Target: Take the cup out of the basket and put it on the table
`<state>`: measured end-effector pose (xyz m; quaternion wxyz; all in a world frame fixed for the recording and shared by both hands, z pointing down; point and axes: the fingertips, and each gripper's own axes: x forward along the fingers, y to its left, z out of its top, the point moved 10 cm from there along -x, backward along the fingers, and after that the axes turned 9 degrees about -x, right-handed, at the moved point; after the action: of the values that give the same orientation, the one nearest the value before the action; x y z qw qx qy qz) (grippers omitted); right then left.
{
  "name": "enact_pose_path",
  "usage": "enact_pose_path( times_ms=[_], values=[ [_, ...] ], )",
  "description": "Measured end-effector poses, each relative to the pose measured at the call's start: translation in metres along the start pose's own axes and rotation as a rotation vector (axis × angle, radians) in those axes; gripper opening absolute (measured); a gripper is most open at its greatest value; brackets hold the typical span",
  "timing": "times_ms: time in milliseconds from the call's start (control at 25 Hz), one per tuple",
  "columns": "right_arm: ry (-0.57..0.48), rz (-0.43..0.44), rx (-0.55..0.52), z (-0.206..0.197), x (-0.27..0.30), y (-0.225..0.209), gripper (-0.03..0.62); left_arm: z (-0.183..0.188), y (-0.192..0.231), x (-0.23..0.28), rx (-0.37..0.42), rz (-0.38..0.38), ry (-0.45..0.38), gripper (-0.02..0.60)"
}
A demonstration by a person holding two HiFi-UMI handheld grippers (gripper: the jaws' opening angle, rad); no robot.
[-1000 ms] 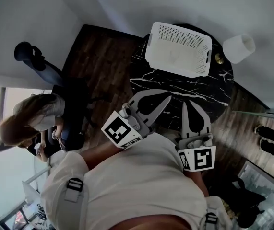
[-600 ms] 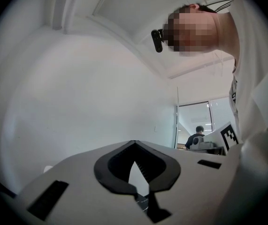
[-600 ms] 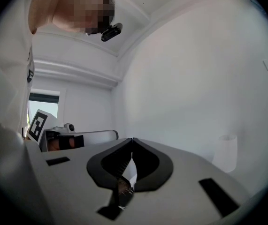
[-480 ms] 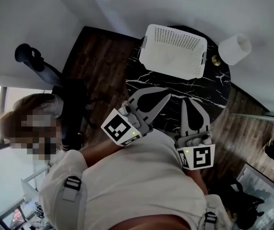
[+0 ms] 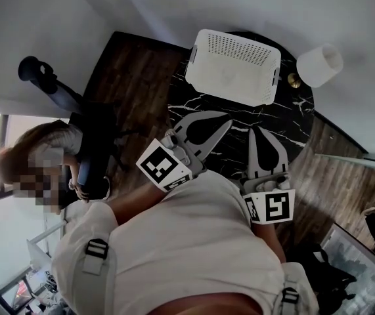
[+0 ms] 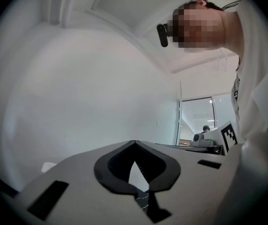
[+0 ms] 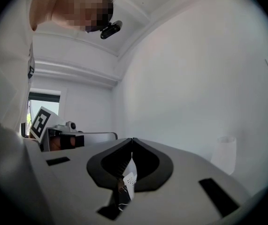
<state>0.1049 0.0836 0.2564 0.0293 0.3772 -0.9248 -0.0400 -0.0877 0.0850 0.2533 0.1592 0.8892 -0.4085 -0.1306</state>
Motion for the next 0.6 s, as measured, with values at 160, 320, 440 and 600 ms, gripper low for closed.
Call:
enact_pose_path(
  times_ms=[160,320,440,600],
  values=[
    [0.040,0.006,-0.010,-0.016,0.011,-0.005,0.009,-0.008,0.016,0.005,-0.021,0.033,0.038,0.006],
    [0.080,0.023,-0.022,-0.029,0.026,-0.011,0.009,-0.012,0.033,0.008,-0.031,0.072,0.062,0.006],
    [0.117,0.043,-0.042,-0.039,0.038,-0.015,0.009,-0.016,0.048,0.013,-0.040,0.090,0.085,0.006],
    [0.163,0.071,-0.067,-0.050,0.053,-0.019,0.009,-0.022,0.068,0.017,-0.060,0.116,0.110,0.006]
  ],
)
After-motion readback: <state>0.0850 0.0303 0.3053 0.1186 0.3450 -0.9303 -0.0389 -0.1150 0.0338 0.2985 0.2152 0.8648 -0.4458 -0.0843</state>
